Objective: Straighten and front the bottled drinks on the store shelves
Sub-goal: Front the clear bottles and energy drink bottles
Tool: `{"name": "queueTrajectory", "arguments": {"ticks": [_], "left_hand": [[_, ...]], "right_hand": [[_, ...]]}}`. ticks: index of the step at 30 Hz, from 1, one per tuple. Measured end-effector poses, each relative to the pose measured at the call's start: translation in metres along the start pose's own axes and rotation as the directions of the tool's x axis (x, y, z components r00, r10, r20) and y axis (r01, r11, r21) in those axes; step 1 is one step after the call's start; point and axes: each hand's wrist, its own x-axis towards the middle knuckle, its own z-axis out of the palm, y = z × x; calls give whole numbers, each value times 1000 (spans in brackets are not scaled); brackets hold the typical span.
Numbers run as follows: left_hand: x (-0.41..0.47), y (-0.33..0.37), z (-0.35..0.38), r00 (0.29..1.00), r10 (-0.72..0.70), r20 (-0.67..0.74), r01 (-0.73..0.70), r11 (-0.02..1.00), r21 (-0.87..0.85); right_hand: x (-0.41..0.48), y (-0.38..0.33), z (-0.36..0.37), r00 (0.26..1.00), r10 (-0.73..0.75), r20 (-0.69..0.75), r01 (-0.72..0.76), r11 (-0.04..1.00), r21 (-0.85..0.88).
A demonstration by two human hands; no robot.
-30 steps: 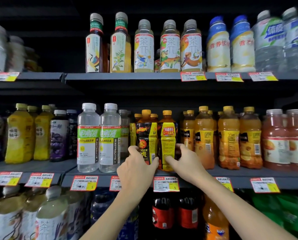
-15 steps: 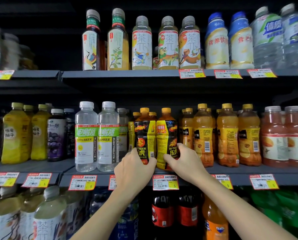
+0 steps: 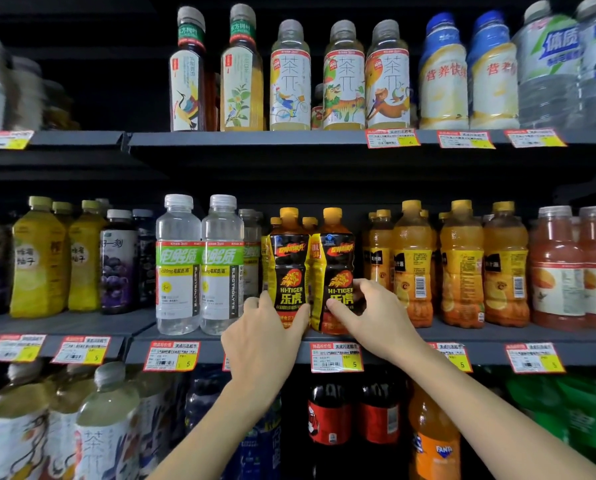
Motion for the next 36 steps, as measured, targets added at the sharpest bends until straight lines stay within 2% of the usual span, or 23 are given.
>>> {"name": "queueTrajectory", "arguments": {"ticks": [9,19,26,36], "left_hand": [[6,-10,-11,1000,11,-17,-12,996,-85],[9,-30,-13,982,169,-80,-168,985,26],[8,-47,-10,935,234,-265,-277,951,-136],[11,-48,-12,946,187,-264,-250,940,-233]], "right_hand": [[-3,-5,-4,1000,-9,-10,9,999,54],[3,-9,-6,999,18,33,-20,999,36],[2,-6,0,1000,4,16,-6,995,103],[4,-7,0,999,6,49,-10,996,83]]}}
